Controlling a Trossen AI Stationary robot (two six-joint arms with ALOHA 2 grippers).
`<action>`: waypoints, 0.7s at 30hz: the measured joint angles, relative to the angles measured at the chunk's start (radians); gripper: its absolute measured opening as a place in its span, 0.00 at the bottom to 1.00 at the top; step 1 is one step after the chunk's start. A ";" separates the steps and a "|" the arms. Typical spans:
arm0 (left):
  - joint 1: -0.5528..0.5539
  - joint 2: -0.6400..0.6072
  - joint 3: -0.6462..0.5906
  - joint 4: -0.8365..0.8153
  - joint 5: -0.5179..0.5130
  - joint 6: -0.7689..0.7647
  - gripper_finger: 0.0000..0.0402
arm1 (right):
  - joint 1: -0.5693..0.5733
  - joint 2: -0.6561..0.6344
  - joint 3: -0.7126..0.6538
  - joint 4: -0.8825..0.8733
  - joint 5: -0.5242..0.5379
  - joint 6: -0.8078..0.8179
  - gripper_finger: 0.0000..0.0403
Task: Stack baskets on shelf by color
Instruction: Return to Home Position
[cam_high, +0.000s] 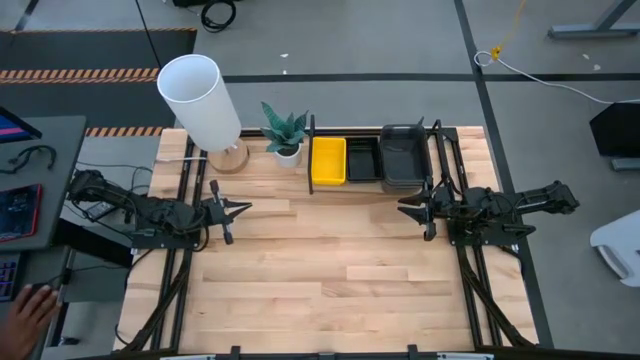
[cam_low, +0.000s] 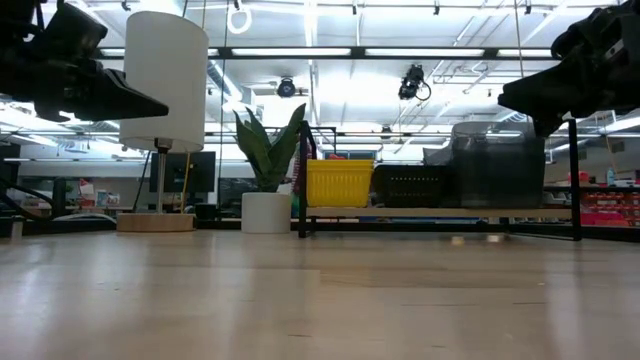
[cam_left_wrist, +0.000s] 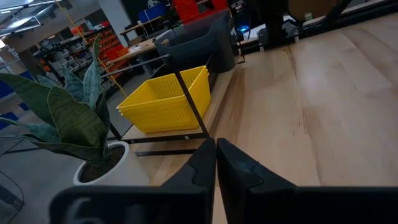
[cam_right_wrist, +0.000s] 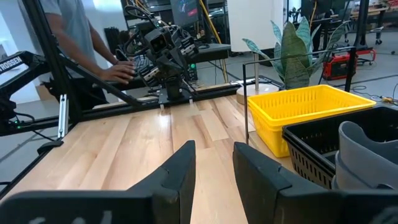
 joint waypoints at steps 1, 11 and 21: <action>0.000 0.000 0.000 0.000 0.000 0.000 0.05 | 0.000 0.000 0.000 0.000 0.000 0.000 0.28; 0.000 0.000 0.000 0.000 0.000 0.000 0.07 | 0.000 0.000 0.000 0.000 0.000 0.000 0.28; 0.000 0.000 0.000 0.000 0.000 0.000 0.05 | 0.000 0.000 0.000 0.000 0.000 0.000 0.28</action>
